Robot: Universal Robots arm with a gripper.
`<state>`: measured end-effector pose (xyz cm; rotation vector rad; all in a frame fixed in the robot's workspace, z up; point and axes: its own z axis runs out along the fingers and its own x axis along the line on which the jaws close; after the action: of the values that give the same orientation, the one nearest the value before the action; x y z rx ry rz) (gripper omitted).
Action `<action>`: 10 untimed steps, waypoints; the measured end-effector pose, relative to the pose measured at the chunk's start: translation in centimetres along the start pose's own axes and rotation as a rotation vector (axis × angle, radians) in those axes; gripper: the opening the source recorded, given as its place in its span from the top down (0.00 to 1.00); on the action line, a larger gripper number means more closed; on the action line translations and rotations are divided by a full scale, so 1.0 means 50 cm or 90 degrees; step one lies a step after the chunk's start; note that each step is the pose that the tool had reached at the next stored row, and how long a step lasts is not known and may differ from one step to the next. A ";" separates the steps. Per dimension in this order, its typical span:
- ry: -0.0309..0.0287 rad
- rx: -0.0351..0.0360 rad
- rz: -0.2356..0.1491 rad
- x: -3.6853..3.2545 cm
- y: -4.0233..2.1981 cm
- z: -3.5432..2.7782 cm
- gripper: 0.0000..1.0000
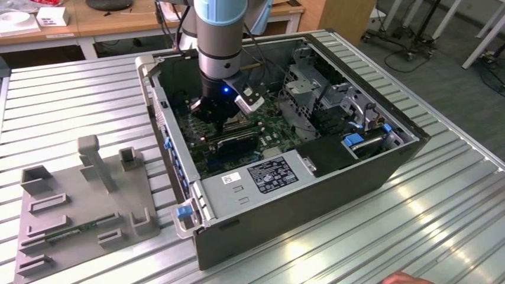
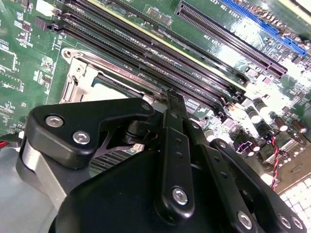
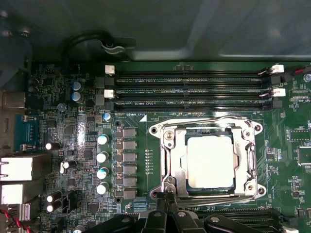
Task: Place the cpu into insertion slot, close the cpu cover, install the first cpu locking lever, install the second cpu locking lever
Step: 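Install the second cpu locking lever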
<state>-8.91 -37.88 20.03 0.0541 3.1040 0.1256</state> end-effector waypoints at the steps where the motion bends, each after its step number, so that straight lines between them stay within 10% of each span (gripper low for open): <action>1: 0.0000 0.0000 0.000 0.000 0.000 0.000 0.89; 10: 0.0000 0.0000 0.000 0.003 0.001 0.000 0.89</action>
<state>-9.05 -37.84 20.04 0.0542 3.1041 0.1257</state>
